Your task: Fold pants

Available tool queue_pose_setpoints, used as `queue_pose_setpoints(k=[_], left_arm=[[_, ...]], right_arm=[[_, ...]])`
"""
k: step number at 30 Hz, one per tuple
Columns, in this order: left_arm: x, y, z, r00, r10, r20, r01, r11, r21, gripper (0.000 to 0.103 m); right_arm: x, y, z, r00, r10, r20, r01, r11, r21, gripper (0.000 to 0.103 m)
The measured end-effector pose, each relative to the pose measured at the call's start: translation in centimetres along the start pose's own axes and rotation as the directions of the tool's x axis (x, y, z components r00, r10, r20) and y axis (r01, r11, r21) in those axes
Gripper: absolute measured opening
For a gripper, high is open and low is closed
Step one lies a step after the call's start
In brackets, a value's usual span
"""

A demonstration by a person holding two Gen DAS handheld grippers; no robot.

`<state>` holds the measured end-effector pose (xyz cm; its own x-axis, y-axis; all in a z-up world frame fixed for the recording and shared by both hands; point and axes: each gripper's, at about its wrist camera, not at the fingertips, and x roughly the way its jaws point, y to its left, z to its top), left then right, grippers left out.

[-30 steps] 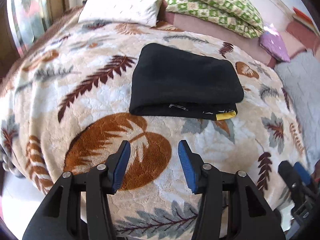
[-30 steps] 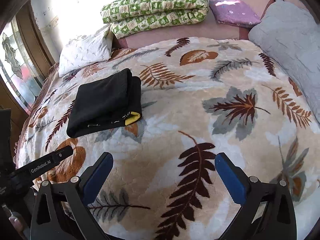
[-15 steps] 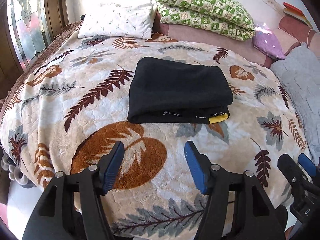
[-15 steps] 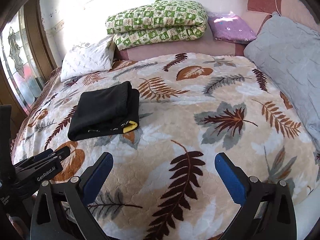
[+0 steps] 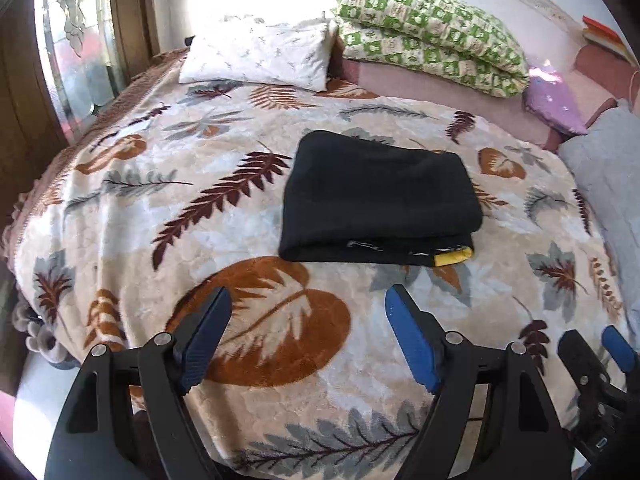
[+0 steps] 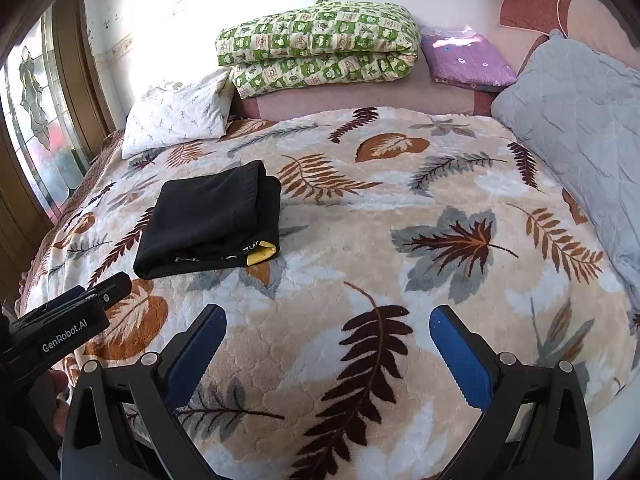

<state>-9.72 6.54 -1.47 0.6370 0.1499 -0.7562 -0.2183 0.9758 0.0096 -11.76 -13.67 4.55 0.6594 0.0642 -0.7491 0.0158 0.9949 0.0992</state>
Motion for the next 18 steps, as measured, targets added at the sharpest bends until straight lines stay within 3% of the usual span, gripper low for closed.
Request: queue_pose_setpoints(k=[4, 18], left_arm=[[0.0, -0.8, -0.2, 0.999, 0.034, 0.014, -0.035, 0.996, 0.077, 0.080], [0.4, -1.3, -0.1, 1.000, -0.017, -0.017, 0.019, 0.994, 0.109, 0.080]], right_arm=[[0.0, -0.1, 0.0, 1.000, 0.003, 0.001, -0.003, 1.000, 0.003, 0.102], [0.9, 0.2, 0.1, 1.000, 0.008, -0.015, -0.009, 1.000, -0.029, 0.102]])
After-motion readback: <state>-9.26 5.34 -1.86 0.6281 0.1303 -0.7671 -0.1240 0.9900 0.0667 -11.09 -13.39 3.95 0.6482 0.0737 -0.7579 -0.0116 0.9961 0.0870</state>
